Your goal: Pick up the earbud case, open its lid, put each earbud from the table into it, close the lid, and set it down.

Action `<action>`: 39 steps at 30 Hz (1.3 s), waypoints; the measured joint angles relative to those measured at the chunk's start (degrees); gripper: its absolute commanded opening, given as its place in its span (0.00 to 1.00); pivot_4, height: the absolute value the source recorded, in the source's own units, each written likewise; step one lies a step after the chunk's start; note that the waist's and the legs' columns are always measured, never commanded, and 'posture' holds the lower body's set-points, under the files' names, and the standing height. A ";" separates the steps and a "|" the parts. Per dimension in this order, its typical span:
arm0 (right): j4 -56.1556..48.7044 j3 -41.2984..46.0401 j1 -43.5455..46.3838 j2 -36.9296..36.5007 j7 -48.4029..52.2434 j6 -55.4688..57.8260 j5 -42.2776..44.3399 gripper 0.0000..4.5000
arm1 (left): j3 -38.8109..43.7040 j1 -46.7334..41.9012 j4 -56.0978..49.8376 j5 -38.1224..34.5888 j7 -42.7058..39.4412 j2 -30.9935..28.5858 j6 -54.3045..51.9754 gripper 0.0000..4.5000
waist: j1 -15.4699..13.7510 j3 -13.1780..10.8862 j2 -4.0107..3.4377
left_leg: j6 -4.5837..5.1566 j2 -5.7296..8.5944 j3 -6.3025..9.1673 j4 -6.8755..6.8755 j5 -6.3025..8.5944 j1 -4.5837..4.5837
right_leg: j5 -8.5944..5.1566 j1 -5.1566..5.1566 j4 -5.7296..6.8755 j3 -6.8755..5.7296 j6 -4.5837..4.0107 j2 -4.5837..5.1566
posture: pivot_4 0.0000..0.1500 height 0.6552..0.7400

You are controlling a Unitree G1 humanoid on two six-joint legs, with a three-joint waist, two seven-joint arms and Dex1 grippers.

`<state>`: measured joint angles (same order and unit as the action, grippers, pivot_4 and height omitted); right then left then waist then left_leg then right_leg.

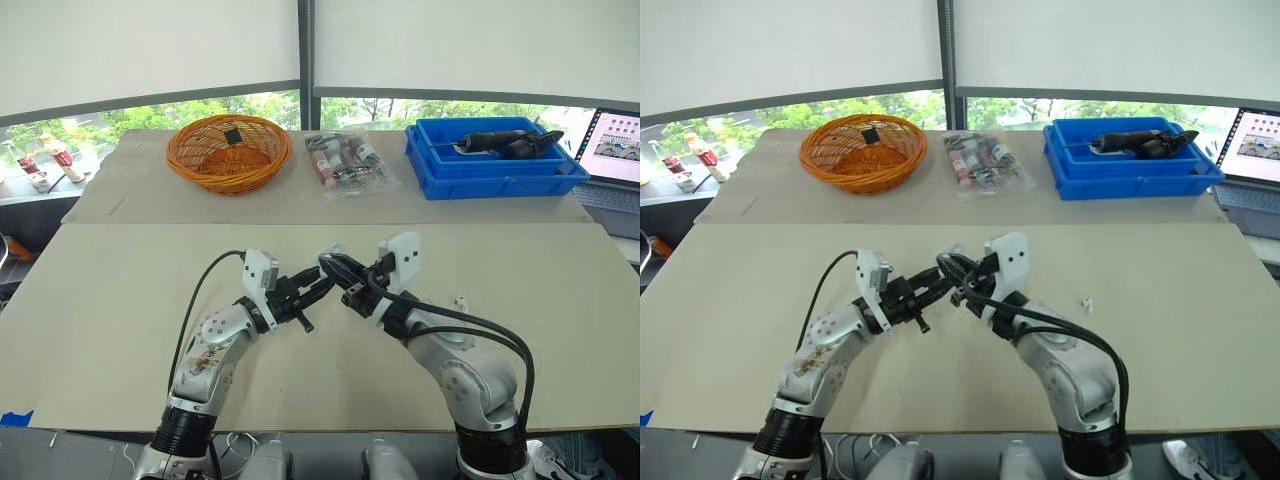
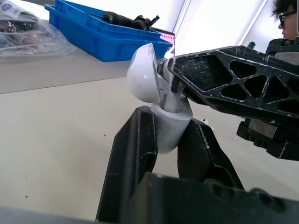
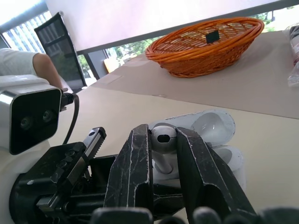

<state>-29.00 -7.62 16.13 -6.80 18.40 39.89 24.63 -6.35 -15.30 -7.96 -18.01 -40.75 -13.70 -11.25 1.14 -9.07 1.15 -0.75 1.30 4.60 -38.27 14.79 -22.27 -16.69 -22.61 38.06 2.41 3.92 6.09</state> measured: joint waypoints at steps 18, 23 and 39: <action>-9.55 8.28 -1.68 -14.31 3.26 4.12 4.33 0.92 | -0.38 -0.03 0.22 -0.03 0.50 -0.25 0.01 0.14 | -0.32 0.00 0.00 | 0.01 0.00 0.00 0.00 0.01 -0.01 | 0.00 0.08 -0.07 -0.02 0.00 0.00 | 1.00 1.00; -11.61 15.62 -12.68 -27.34 10.77 -5.90 -0.67 0.92 | 0.14 0.14 0.38 -0.04 0.49 -0.76 0.45 0.14 | -0.75 -0.01 0.02 | 0.04 0.04 -0.22 0.00 0.02 0.02 | -0.02 0.28 -0.28 -0.09 0.03 0.01 | 1.00 1.00; 7.89 37.70 -42.52 -26.40 20.78 -30.60 -6.10 1.00 | 0.74 2.67 0.60 0.09 -0.04 -2.84 1.28 0.14 | -0.47 -0.01 0.01 | 0.06 -0.02 -0.25 0.03 0.04 0.19 | -0.02 0.44 -0.34 0.02 0.03 0.00 | 1.00 1.00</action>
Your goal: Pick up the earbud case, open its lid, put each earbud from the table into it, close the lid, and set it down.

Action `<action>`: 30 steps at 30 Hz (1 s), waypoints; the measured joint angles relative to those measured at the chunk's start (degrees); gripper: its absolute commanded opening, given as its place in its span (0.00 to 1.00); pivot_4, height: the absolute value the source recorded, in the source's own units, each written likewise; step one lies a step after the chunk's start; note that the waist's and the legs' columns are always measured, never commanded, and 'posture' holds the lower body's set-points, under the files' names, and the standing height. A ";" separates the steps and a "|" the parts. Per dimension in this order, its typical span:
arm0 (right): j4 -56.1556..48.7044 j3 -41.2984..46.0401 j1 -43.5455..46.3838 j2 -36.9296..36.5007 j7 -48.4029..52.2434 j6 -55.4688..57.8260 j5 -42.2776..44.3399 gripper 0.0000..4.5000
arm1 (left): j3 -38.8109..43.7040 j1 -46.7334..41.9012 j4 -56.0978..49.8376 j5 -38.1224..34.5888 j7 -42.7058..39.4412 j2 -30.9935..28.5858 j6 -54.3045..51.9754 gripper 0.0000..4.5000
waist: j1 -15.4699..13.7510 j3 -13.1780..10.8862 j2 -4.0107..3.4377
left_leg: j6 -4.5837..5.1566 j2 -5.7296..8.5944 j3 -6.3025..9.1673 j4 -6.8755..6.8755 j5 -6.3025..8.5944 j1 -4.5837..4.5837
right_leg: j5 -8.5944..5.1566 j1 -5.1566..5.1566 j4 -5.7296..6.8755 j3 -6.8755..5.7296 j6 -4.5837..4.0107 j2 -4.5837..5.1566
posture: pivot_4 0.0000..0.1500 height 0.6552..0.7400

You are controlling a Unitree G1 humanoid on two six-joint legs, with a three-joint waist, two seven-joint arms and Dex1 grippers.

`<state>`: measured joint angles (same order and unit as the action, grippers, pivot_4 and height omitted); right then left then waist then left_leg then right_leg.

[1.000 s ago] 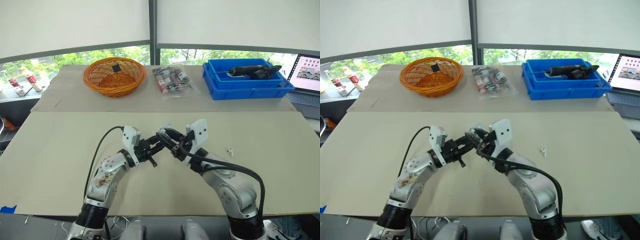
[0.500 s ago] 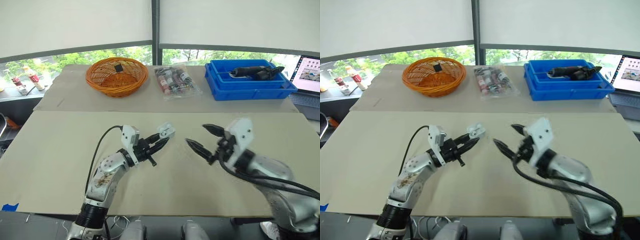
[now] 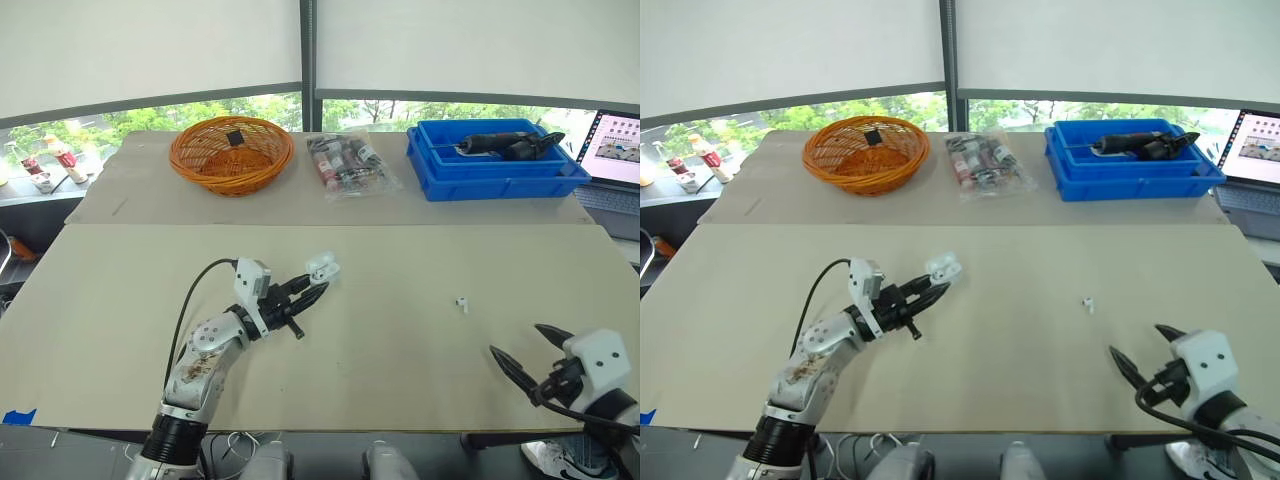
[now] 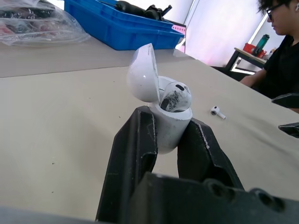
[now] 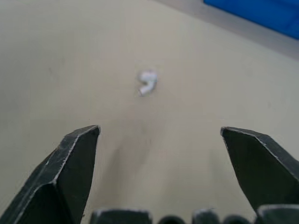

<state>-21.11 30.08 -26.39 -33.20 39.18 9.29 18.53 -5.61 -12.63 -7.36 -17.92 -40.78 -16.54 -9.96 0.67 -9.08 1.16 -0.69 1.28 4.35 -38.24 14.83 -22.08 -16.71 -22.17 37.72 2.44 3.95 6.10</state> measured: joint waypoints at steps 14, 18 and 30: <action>4.73 2.55 -3.82 -0.58 2.01 -3.62 -2.01 1.00 | 0.00 0.06 0.00 0.00 -0.17 -0.39 0.09 0.14 | -0.04 0.01 -0.01 | 0.01 -0.01 0.01 0.00 0.00 0.00 | 0.00 0.03 -0.04 0.00 0.00 0.00 | 1.00 1.00; -1.18 -0.16 -0.69 -0.74 1.04 0.89 -1.12 1.00 | -0.08 0.13 -0.02 0.00 -0.18 -0.38 0.11 0.14 | 0.04 0.01 -0.02 | 0.00 -0.02 0.09 0.00 0.00 0.00 | 0.00 0.03 -0.03 0.01 0.00 0.00 | 1.00 1.00; -5.78 -13.43 15.08 3.15 -11.32 15.11 -2.82 1.00 | -0.42 1.07 -0.82 0.09 0.42 -0.22 0.10 0.14 | -0.23 0.01 -0.03 | 0.00 0.01 0.13 0.00 0.00 -0.02 | 0.00 -0.01 0.01 -0.03 0.00 0.00 | 1.00 1.00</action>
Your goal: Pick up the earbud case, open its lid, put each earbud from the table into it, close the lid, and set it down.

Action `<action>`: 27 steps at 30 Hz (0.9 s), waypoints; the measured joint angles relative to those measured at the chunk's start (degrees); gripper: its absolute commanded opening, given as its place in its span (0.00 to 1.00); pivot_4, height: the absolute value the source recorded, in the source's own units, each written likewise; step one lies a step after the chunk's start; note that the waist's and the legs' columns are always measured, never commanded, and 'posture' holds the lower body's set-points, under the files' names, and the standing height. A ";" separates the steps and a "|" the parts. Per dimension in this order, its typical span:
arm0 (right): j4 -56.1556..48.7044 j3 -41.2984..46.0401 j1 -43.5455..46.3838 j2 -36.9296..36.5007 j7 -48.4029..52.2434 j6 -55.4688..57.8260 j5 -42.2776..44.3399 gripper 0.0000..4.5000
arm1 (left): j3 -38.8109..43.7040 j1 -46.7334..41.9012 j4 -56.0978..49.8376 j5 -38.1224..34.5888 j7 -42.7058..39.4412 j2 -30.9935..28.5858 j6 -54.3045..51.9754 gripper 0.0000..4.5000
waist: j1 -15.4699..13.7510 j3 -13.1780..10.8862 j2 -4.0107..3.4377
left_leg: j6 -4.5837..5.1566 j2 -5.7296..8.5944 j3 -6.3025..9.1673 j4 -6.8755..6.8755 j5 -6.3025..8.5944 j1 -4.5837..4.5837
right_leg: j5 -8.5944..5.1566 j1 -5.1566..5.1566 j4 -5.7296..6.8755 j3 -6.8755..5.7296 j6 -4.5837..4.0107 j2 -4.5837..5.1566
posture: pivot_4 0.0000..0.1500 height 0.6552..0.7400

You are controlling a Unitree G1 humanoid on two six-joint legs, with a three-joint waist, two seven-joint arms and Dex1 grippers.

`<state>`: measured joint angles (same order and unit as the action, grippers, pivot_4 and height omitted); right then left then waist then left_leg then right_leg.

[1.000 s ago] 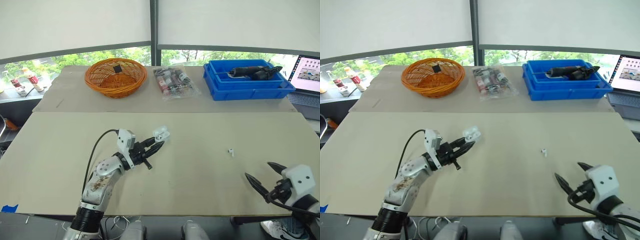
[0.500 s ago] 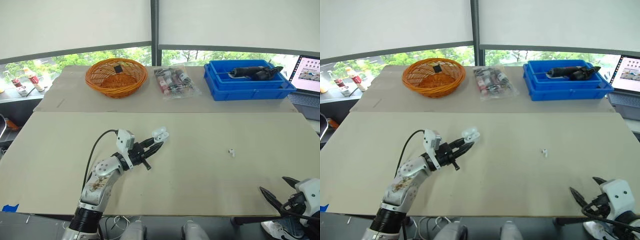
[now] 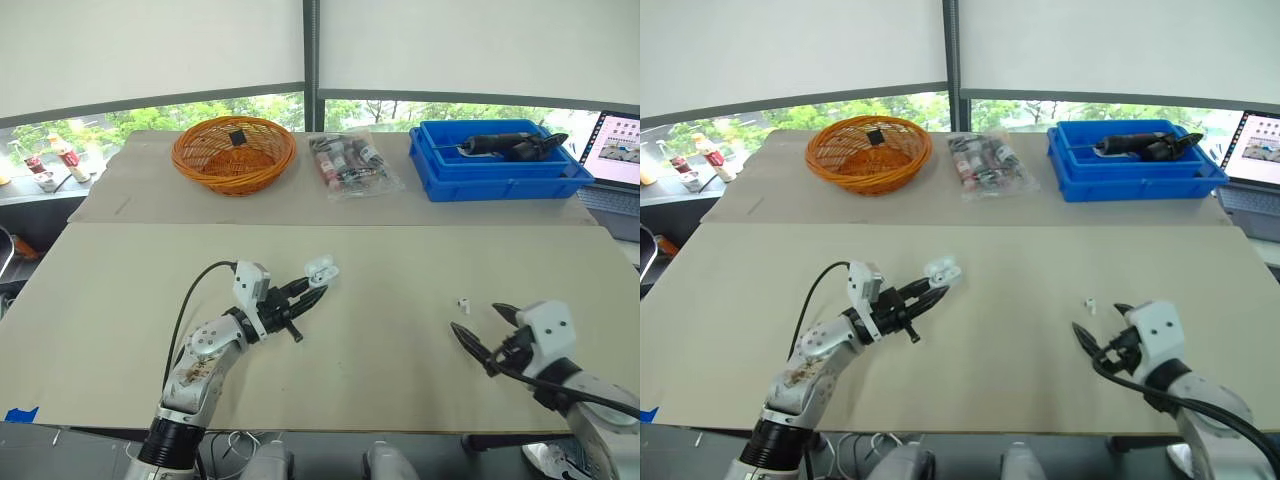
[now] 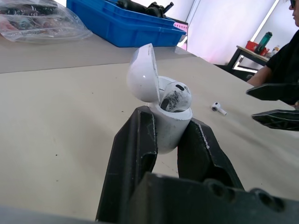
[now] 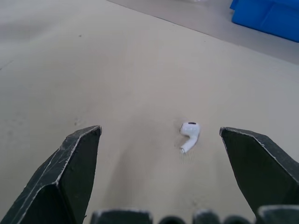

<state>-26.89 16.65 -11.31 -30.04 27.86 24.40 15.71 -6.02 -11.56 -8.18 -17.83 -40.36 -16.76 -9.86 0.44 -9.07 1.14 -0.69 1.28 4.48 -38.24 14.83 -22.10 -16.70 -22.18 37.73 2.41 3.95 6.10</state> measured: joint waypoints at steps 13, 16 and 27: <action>14.99 -4.61 10.69 5.26 -7.40 -1.05 -4.89 1.00 | -0.47 1.04 -1.13 0.03 0.88 -0.24 0.00 0.14 | 0.32 0.02 -0.03 | 0.00 0.00 -0.04 0.00 0.00 0.04 | 0.00 -0.03 0.09 0.03 0.00 -0.01 | 1.00 1.00; 16.92 -4.74 12.80 6.73 -9.40 -1.30 -5.39 1.00 | -0.85 1.02 -1.15 0.04 0.88 -0.24 -0.01 0.14 | 0.35 0.02 -0.03 | 0.00 -0.01 -0.03 0.00 0.00 0.07 | 0.00 -0.03 0.14 0.04 0.00 -0.01 | 1.00 1.00; 13.24 -3.50 12.49 9.04 -12.92 7.44 -2.57 0.41 | -0.86 1.20 -1.31 0.03 0.93 -0.88 -0.03 0.14 | -0.07 0.04 -0.04 | 0.00 0.01 0.00 0.00 0.00 0.09 | 0.00 0.03 0.14 0.03 0.00 0.00 | 1.00 1.00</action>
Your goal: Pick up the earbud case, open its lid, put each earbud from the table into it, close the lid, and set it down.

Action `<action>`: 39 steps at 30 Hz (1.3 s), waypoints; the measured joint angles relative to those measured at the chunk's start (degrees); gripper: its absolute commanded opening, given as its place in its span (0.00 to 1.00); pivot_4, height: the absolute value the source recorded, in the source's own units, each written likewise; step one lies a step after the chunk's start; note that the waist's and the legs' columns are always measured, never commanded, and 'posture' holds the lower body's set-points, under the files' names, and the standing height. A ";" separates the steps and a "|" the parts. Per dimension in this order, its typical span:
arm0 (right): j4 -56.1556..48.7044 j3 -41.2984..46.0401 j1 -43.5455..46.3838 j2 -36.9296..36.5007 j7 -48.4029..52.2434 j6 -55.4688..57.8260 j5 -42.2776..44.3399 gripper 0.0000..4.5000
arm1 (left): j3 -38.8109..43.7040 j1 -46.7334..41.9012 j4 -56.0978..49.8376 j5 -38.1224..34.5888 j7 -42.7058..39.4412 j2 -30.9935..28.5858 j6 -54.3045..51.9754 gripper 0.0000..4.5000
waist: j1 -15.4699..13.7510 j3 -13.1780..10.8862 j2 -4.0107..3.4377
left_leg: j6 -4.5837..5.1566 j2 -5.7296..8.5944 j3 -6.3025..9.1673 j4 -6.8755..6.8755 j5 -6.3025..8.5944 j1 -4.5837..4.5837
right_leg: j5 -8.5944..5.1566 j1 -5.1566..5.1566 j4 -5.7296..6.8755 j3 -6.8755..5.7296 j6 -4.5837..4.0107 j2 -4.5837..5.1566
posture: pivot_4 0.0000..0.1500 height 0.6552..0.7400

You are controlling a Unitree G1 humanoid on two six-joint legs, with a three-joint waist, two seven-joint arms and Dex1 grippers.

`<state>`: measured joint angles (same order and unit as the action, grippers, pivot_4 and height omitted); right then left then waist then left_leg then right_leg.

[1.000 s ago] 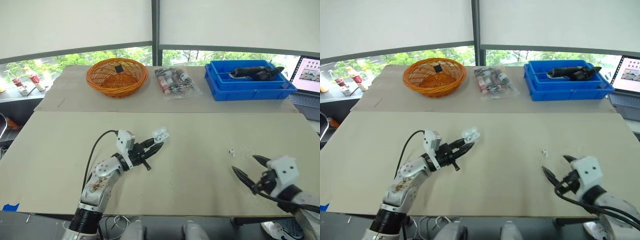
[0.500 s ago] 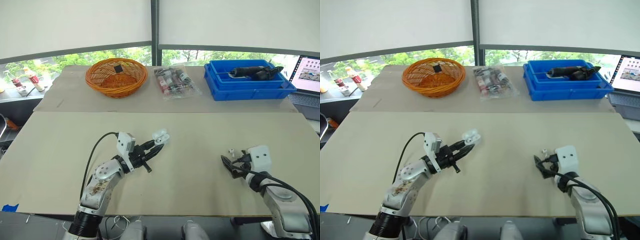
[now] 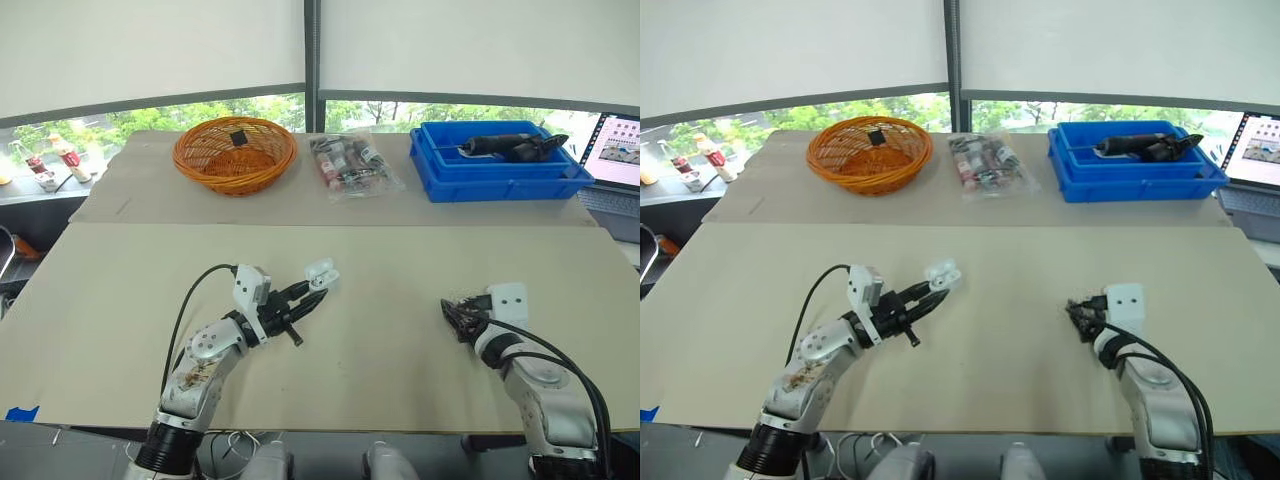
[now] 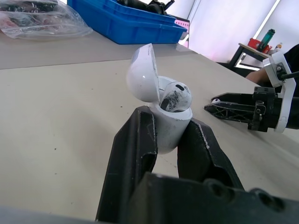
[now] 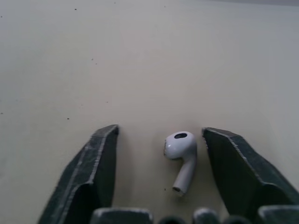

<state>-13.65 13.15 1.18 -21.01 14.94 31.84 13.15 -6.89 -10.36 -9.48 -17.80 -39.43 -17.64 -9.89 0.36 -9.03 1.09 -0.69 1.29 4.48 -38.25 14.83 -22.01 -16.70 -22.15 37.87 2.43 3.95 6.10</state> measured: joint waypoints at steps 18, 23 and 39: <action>-6.03 -9.45 -2.71 -26.07 29.80 -5.33 1.57 0.07 | -0.03 3.31 -4.57 -0.16 0.56 -0.92 -1.18 0.14 | 0.48 -0.03 -0.13 | 0.01 -0.04 -0.19 0.02 0.01 -0.04 | 0.00 -0.01 -0.19 -0.01 0.00 -0.06 | 1.00 1.00; 0.83 -11.72 -2.43 -35.78 46.46 -19.80 0.37 0.07 | -0.09 4.59 -5.49 -0.16 0.62 -1.32 -2.03 0.14 | 0.15 -0.06 -0.09 | 0.02 -0.05 -0.26 -0.02 0.01 -0.09 | 0.00 0.03 -0.23 -0.05 0.00 -0.05 | 1.00 1.00; 22.97 -19.17 6.97 -45.55 71.45 -52.05 -6.11 0.07 | -0.39 7.26 -9.94 -0.25 0.99 -3.04 -4.27 0.14 | 0.07 -0.07 -0.07 | 0.01 -0.08 -0.23 -0.06 0.01 -0.03 | 0.00 0.10 -0.25 -0.02 0.00 -0.03 | 1.00 1.00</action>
<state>9.32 -6.03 8.15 -66.56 86.39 -20.21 7.04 -7.28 -3.10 -19.42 -18.06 -38.44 -20.67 -14.16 0.43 -9.09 1.02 -0.68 1.21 4.25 -38.31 14.84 -22.05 -16.70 -22.05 37.63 2.42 3.95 6.08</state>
